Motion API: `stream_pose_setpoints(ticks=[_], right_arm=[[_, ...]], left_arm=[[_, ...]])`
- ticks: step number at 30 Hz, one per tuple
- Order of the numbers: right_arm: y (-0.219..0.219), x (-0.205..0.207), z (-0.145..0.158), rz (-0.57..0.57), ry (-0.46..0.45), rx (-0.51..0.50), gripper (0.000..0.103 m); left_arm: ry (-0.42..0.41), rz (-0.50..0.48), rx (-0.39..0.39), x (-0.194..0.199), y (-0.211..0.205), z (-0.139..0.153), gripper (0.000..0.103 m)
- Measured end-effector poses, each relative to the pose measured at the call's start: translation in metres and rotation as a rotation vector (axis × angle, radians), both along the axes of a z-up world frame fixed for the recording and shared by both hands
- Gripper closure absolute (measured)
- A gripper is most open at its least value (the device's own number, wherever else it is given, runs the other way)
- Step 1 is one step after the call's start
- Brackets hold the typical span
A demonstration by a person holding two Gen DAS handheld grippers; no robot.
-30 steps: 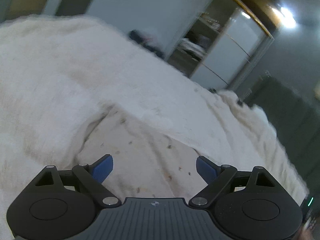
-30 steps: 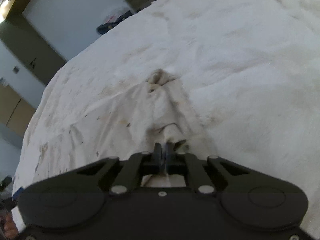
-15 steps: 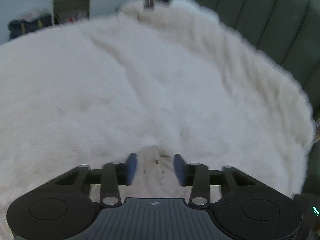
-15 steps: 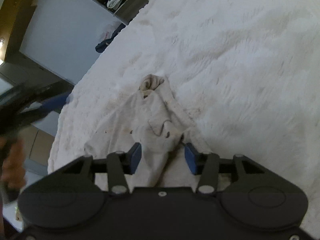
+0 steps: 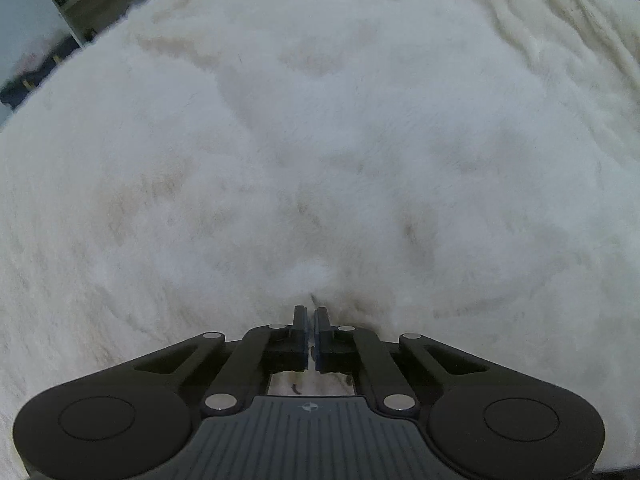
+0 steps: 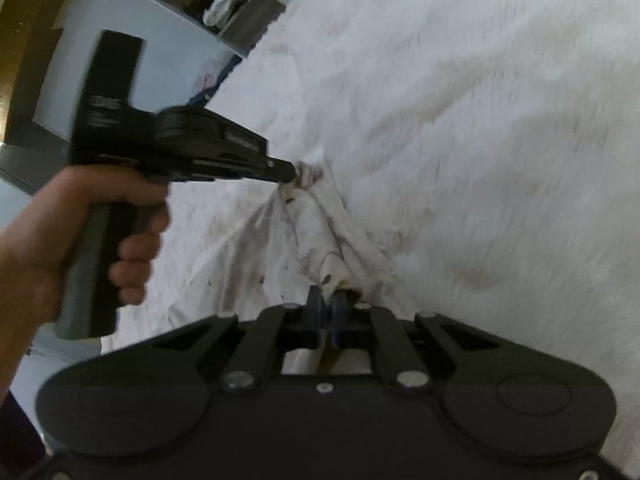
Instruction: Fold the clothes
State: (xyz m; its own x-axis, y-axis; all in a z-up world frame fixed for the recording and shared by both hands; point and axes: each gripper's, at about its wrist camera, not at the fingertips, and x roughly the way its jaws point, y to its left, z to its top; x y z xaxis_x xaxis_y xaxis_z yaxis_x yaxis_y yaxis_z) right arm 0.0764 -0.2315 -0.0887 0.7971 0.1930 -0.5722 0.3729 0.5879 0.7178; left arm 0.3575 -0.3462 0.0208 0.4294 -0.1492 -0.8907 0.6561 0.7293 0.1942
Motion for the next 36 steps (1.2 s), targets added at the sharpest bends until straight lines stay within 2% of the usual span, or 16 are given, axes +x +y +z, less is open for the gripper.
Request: stream_pose_setpoints(ticks=[5,10,11,12,13,16,18,20,22,23,24,25,28,30,33,36], right_arm=[[0.012,-0.024,0.014,0.026,-0.040,-0.057,0.101],[0.017,-0.030,0.019,0.021,-0.014,-0.107,0.100],[0.018,-0.030,0.020,0.017,-0.014,-0.122,0.097],[0.020,-0.031,0.022,0.014,-0.013,-0.136,0.092],[0.019,-0.033,0.025,0.002,-0.020,-0.150,0.090],[0.017,-0.049,0.043,-0.112,-0.102,-0.248,0.078],[0.015,-0.054,0.050,-0.158,-0.144,-0.276,0.073],[0.017,-0.048,0.048,-0.126,-0.160,-0.265,0.069],[0.021,-0.038,0.044,-0.062,-0.157,-0.237,0.064],[0.025,-0.030,0.040,-0.014,-0.144,-0.213,0.062],[0.028,-0.022,0.036,0.034,-0.131,-0.188,0.051],[0.034,-0.015,0.032,0.075,-0.110,-0.174,0.042],[0.051,0.004,0.024,0.171,-0.057,-0.159,0.038],[0.063,0.011,0.022,0.201,-0.039,-0.230,0.037],[0.064,0.015,0.011,0.160,0.044,-0.331,0.038],[0.055,0.008,0.010,0.108,0.074,-0.383,0.049]], left_arm=[[-0.023,0.004,-0.031,-0.002,-0.005,-0.001,0.101],[-0.012,0.020,-0.070,-0.008,-0.010,-0.015,0.099],[-0.015,0.024,-0.084,-0.007,-0.012,-0.016,0.089],[-0.005,0.030,-0.125,-0.006,-0.008,-0.012,0.072],[0.005,0.036,-0.167,-0.006,-0.005,-0.007,0.065],[0.032,0.054,-0.301,-0.006,0.009,0.008,0.061],[0.027,0.076,-0.435,-0.017,0.040,0.034,0.060],[0.013,0.099,-0.533,-0.029,0.072,0.052,0.056],[-0.012,0.126,-0.623,-0.044,0.109,0.066,0.042],[-0.057,0.157,-0.668,-0.062,0.143,0.074,0.028],[-0.107,0.186,-0.684,-0.080,0.171,0.079,0.021],[-0.147,0.205,-0.682,-0.095,0.190,0.081,0.021],[-0.269,0.272,-0.633,-0.137,0.272,0.066,0.020],[-0.295,0.351,-0.578,-0.156,0.337,0.045,0.020],[-0.273,0.594,-0.584,-0.159,0.416,0.019,0.020],[-0.261,0.863,-0.612,-0.166,0.485,0.005,0.020]])
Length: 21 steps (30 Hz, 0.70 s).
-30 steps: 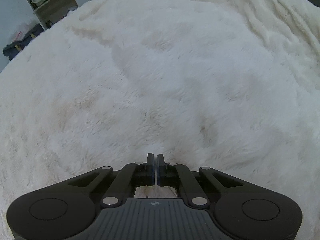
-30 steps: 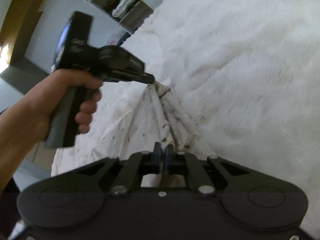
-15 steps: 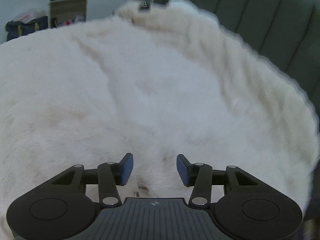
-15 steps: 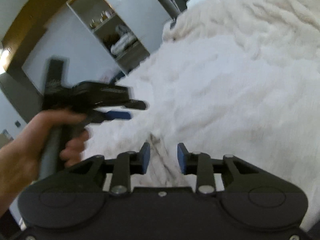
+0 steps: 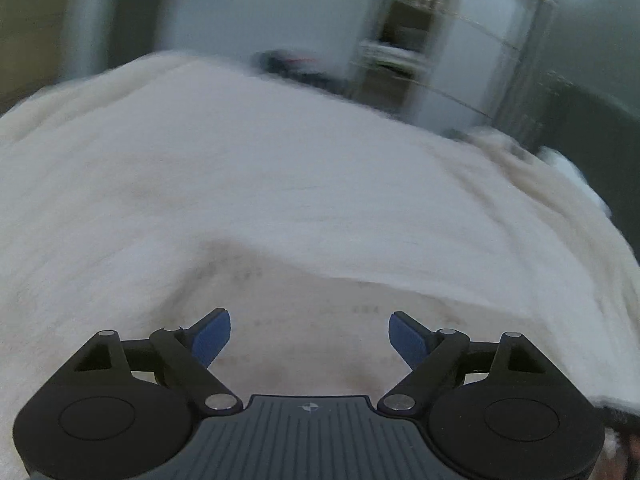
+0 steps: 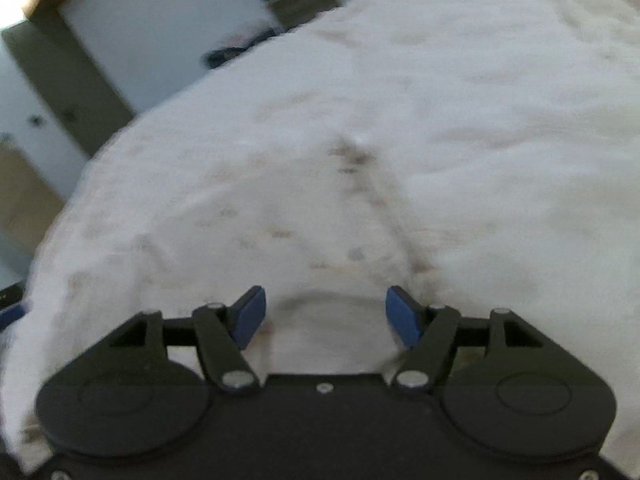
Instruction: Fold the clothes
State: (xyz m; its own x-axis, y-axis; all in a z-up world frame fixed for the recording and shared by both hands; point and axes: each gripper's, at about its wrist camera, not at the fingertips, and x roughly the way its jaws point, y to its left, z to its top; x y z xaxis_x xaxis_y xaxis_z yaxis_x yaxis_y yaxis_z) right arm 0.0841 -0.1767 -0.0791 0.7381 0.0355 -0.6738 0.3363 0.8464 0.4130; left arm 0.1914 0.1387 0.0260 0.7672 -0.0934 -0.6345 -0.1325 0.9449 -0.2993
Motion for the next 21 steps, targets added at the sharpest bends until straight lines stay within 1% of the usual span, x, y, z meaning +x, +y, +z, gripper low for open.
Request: stream_pose_setpoints(ticks=[2,3,4,6,8,9,10,11,14,17,18,19,20,21], right_arm=[[0.003,-0.012,0.012,-0.028,-0.033,-0.082,0.046],[0.006,-0.017,0.021,-0.024,-0.060,-0.128,0.044],[0.010,-0.022,0.030,-0.015,-0.089,-0.173,0.043],[0.033,-0.006,0.052,0.030,-0.113,-0.202,0.039],[0.058,0.012,0.074,0.078,-0.133,-0.224,0.038],[0.070,0.021,0.085,0.103,-0.144,-0.235,0.037],[0.091,0.038,0.094,0.155,-0.142,-0.221,0.035],[0.115,0.056,0.102,0.213,-0.137,-0.201,0.034],[0.186,0.108,0.114,0.369,-0.107,-0.180,0.033],[0.252,0.160,0.123,0.508,-0.066,-0.154,0.034],[0.275,0.182,0.123,0.554,-0.047,-0.144,0.039],[0.287,0.194,0.123,0.576,-0.034,-0.137,0.044],[0.309,0.216,0.121,0.607,0.004,-0.116,0.047],[0.329,0.238,0.114,0.641,0.058,-0.076,0.058]], left_arm=[[-0.018,0.114,-0.058,-0.017,0.033,-0.002,0.020],[-0.033,0.165,-0.104,-0.031,0.050,-0.003,0.020],[-0.039,0.192,-0.138,-0.039,0.058,-0.003,0.020],[-0.057,0.294,-0.304,-0.057,0.081,-0.010,0.020],[-0.046,0.281,-0.363,-0.057,0.087,-0.015,0.019],[-0.027,0.265,-0.363,-0.052,0.087,-0.017,0.019],[-0.018,0.250,-0.348,-0.048,0.086,-0.017,0.019],[-0.008,0.219,-0.311,-0.043,0.082,-0.017,0.019],[0.006,0.129,-0.230,-0.033,0.070,-0.017,0.020],[0.014,0.030,-0.276,-0.033,0.064,-0.017,0.022],[0.021,-0.008,-0.299,-0.037,0.064,-0.017,0.024],[0.027,-0.028,-0.310,-0.037,0.062,-0.019,0.025],[0.031,-0.048,-0.324,-0.037,0.061,-0.020,0.029],[0.030,-0.065,-0.341,-0.035,0.058,-0.021,0.032]])
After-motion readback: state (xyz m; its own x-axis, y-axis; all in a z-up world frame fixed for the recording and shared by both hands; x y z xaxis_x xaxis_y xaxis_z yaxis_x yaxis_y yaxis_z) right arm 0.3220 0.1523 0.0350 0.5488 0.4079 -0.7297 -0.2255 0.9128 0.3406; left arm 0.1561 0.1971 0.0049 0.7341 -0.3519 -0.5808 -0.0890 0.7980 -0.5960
